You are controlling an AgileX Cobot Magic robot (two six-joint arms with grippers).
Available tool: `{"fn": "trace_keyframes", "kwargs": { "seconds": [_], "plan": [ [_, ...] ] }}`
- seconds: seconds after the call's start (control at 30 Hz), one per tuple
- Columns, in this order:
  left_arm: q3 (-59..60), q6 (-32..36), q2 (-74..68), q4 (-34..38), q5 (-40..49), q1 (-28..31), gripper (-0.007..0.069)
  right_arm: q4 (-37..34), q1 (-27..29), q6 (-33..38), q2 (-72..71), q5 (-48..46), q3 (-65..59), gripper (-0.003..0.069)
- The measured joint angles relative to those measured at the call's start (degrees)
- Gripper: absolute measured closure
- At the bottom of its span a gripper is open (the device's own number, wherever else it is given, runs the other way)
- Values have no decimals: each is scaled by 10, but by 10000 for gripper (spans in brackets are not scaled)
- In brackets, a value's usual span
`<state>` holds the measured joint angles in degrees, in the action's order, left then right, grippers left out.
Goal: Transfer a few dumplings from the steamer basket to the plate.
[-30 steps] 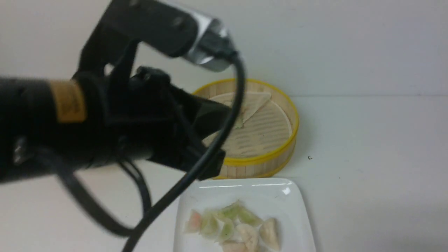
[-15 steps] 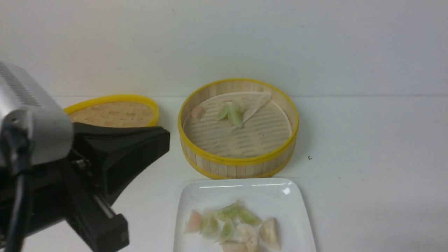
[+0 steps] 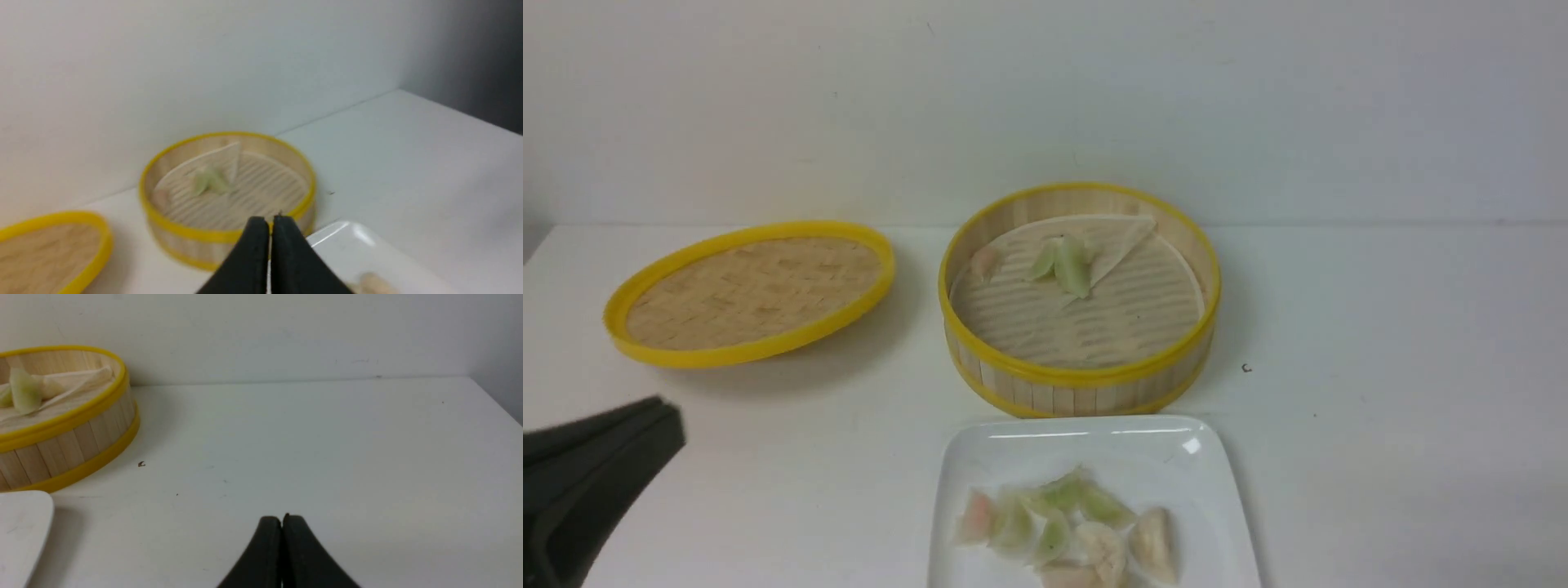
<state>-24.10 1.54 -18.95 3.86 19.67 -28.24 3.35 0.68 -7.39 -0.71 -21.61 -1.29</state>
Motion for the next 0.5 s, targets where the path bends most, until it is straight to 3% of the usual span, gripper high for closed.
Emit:
{"fn": "trace_keyframes", "kwargs": {
  "seconds": [0.1, 0.23, 0.5],
  "plan": [
    [113, -2, 95, -5, 8, 120, 631, 0, 0, 0, 0, 0, 0, 673],
    [202, 0, 173, -5, 12, 211, 631, 0, 0, 0, 0, 0, 0, 673],
    [257, 2, 196, -4, 17, 242, 631, 0, 0, 0, 0, -1, 0, 673]
  ]
}}
